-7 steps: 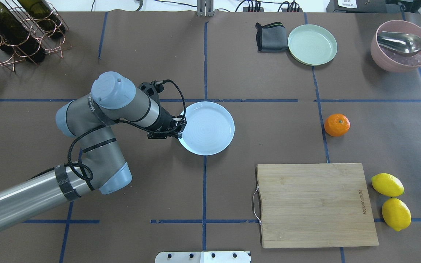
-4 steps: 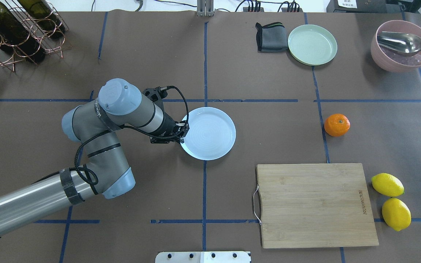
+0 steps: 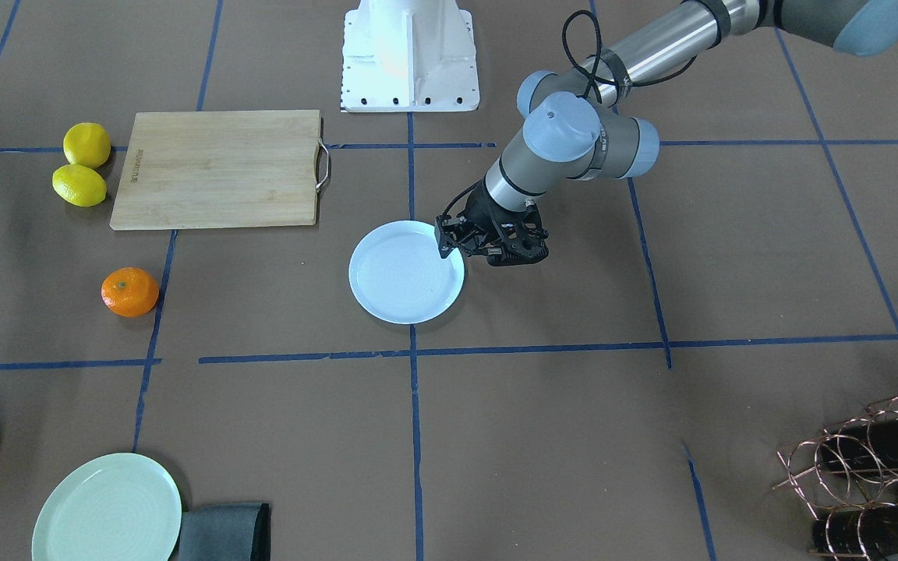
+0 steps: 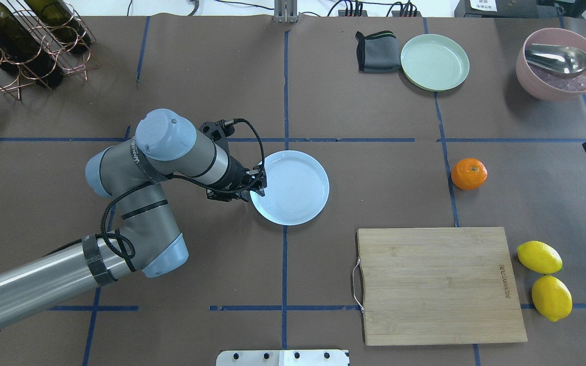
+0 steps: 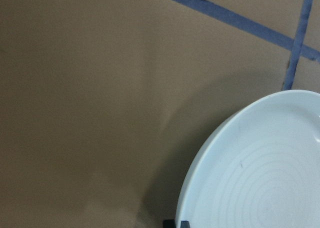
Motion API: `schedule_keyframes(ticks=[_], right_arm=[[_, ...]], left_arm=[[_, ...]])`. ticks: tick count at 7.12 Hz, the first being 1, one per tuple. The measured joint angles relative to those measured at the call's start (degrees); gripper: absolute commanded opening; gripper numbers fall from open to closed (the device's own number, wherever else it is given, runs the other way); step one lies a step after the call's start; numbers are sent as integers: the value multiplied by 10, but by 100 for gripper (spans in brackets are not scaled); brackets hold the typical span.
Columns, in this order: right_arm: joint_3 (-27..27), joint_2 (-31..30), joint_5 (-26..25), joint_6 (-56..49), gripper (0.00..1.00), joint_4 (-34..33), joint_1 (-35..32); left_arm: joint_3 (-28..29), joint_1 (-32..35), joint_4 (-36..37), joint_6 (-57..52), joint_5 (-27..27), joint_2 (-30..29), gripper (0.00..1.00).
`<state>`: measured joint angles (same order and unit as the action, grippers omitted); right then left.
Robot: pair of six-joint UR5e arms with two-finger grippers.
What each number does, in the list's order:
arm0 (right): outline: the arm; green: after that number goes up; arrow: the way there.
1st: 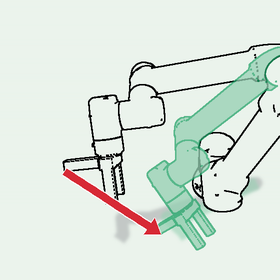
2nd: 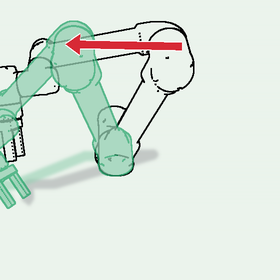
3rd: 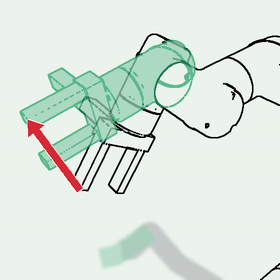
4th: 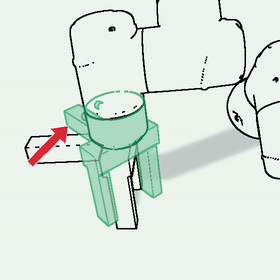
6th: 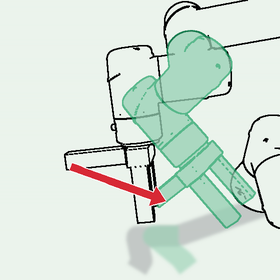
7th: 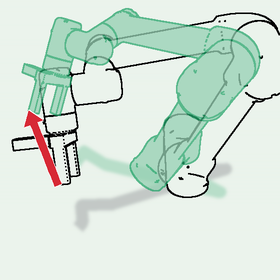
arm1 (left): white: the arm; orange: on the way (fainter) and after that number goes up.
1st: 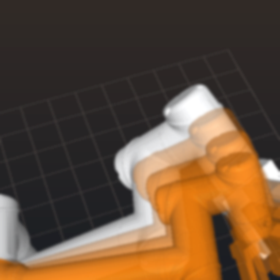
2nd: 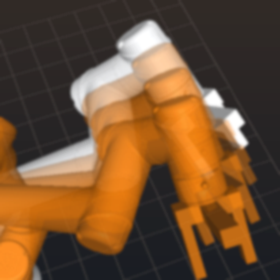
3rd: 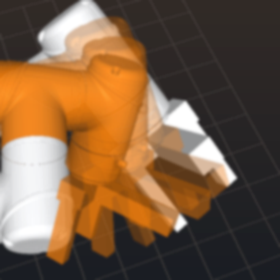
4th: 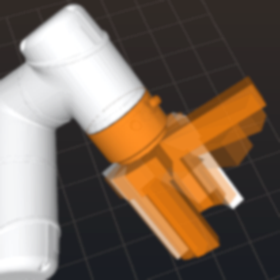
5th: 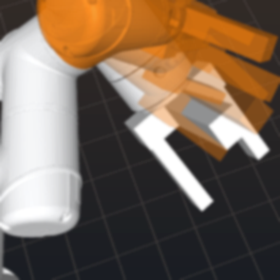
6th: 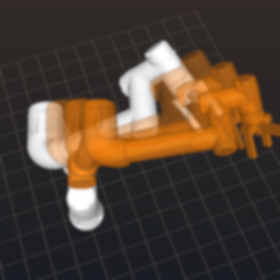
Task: Pick orange to plate
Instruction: 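Reach the right gripper down and grasp the orange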
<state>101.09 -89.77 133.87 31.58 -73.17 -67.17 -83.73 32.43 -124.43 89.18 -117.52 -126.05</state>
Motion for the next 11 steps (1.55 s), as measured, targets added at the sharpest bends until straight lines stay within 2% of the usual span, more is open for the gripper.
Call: schedule_keyframes(ticks=[2,4,7,11], right_arm=[[1,11,-55,146,100,88,76],[-1,34,-94,205,100,107,126],[-14,51,-157,217,100,104,172],[-52,73,-169,218,100,110,191]], left_arm=[[-2,1,0,0,0,1,54],[-3,1,0,1,0,2,54],[-8,1,0,2,0,2,54],[-11,1,0,2,0,3,55]])
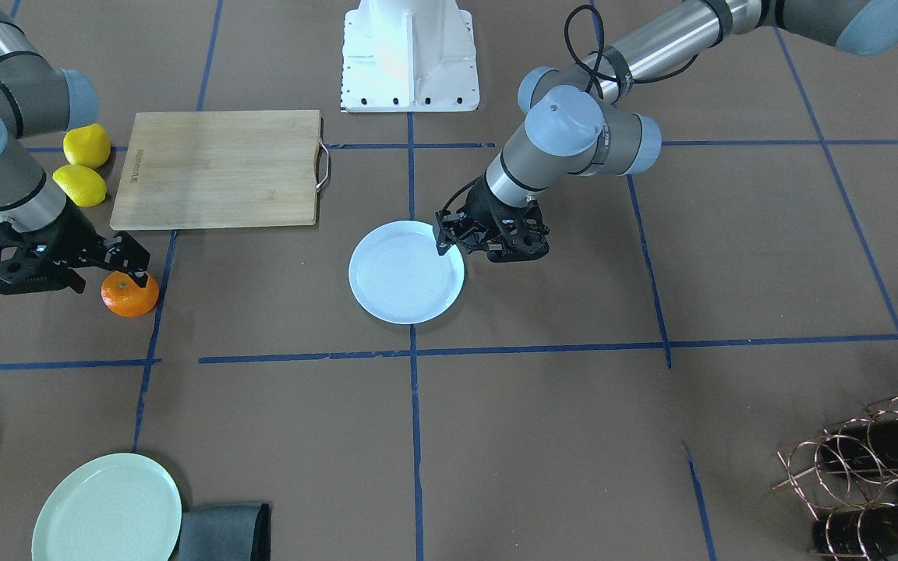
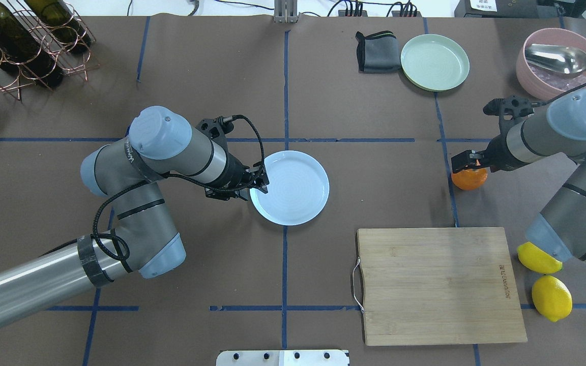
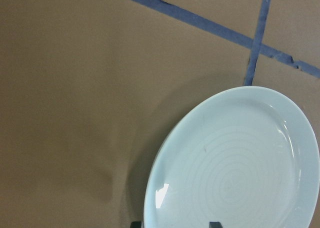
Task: Pick orange to plate
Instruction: 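Reach the right gripper down and grasp the orange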
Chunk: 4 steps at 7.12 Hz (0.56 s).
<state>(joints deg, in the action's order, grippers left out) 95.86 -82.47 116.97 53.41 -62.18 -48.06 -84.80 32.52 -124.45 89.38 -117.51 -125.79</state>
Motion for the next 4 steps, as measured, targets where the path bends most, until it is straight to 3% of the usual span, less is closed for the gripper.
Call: schedule_keyframes(ticks=[3,4], right_arm=[[-22,5,-1,-1,100,1,9],[-26,5,-1,-1,69,1,11]], left_arm=[[-6,1,0,1,1,0,55],[-12,1,1,1,1,2,55]])
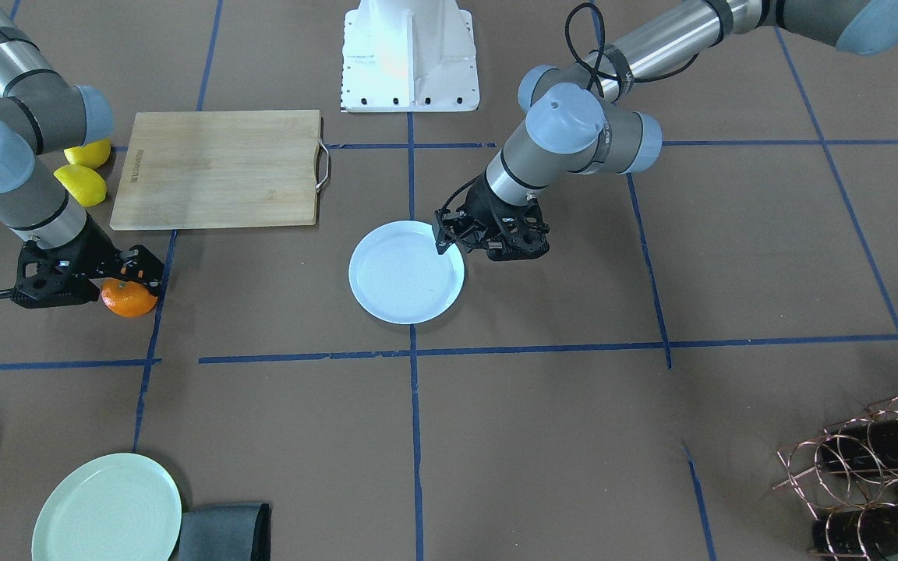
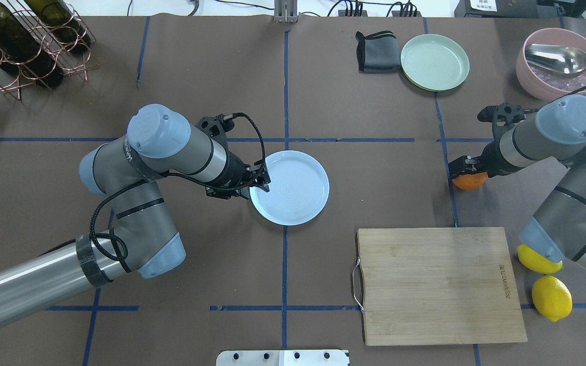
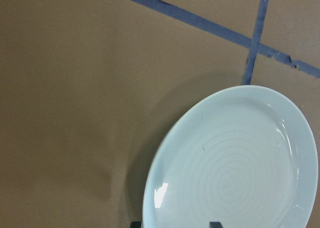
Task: Pick orange to plate
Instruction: 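Reach the right gripper down and grasp the orange, then carry the orange over the plate with the right gripper while the left releases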
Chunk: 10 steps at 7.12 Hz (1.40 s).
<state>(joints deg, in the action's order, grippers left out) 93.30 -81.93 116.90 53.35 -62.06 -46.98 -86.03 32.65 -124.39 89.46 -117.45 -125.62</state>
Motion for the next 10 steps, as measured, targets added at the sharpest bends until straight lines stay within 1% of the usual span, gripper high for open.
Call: schedule_keyframes(ticks=[1,2,3,4,5,6,7,8,9,10], right_arm=[[-3,0,0,2,12,0,1],[-3,1,0,13,0,0,3],[-1,1,3,28,0,0,5],[12,6,7,39,0,-2,6],[27,32,12,73,0,-6,8],[27,81,12,141,0,-13,23],[12,149,-1,223,0,-25,53],[-19,218,-33,288,0,-36,86],[-59,280,-68,334,0,-43,115],[-93,320,-92,360,0,-45,135]], left_arm=[[-5,1,0,0,0,2,55],[-10,2,0,0,0,4,55],[-23,6,0,1,-1,9,55],[-48,9,0,1,-1,25,55],[-89,16,1,1,-2,52,55],[-141,26,2,2,-4,86,55],[-189,36,3,2,-6,125,55],[-215,43,4,2,-6,150,55],[-224,47,4,2,-6,164,57],[-226,49,4,2,-5,170,57]])
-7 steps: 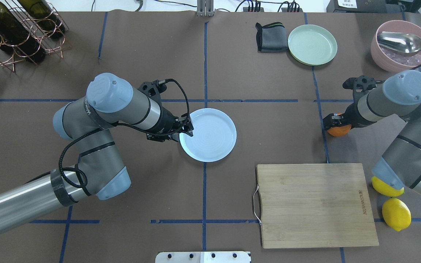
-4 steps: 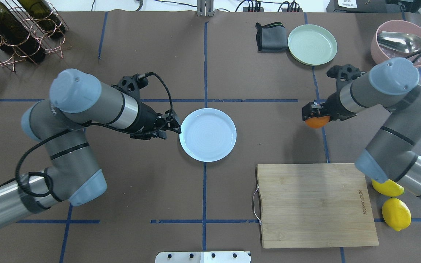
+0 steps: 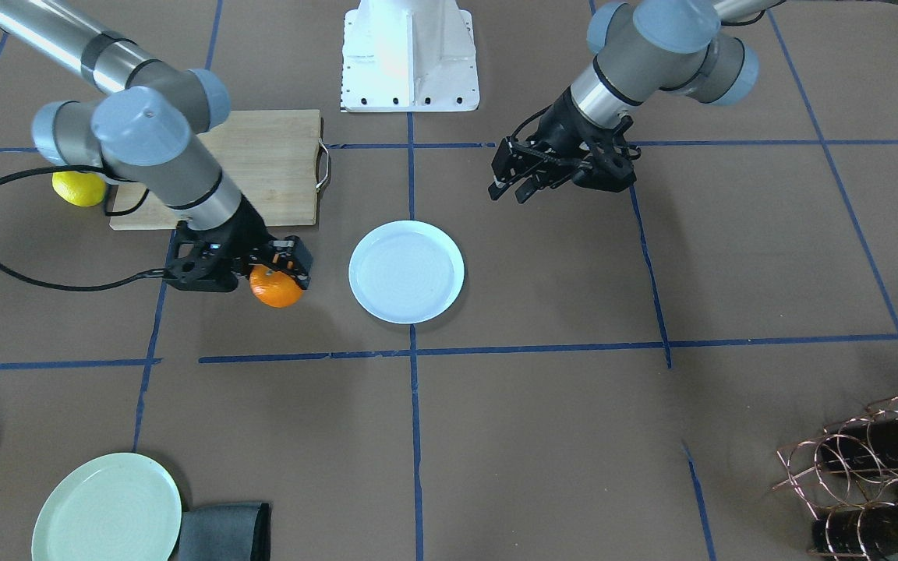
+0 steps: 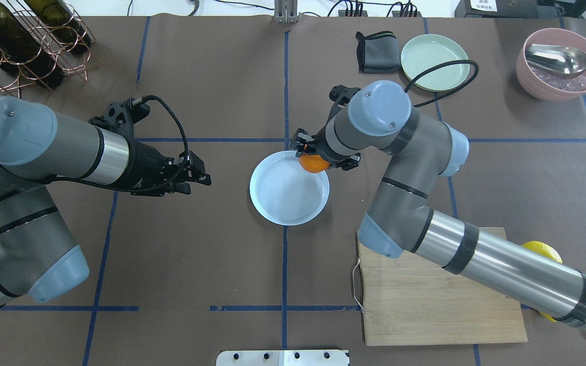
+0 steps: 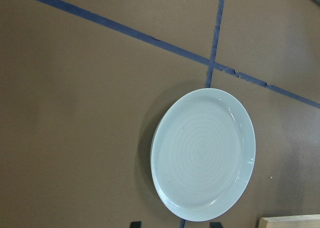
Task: Pick orange to plate
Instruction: 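Carry the orange over the plate with the right gripper while the left releases, then lower the orange onto the plate and open the right gripper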
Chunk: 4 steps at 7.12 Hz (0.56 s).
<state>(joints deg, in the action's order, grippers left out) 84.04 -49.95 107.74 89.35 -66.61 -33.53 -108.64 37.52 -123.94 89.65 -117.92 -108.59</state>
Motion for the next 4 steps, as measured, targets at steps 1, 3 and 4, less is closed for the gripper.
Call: schedule_keyframes(ticks=[1,3,4], right_arm=[[-19,17,-14,10,0,-1,15],[-36,26,-38,14,0,-1,36],[-38,26,-42,14,0,-1,40]], left_arm=[[2,0,0,0,1,2,57],[3,0,0,-1,2,4,57],[5,0,-1,-1,3,4,57]])
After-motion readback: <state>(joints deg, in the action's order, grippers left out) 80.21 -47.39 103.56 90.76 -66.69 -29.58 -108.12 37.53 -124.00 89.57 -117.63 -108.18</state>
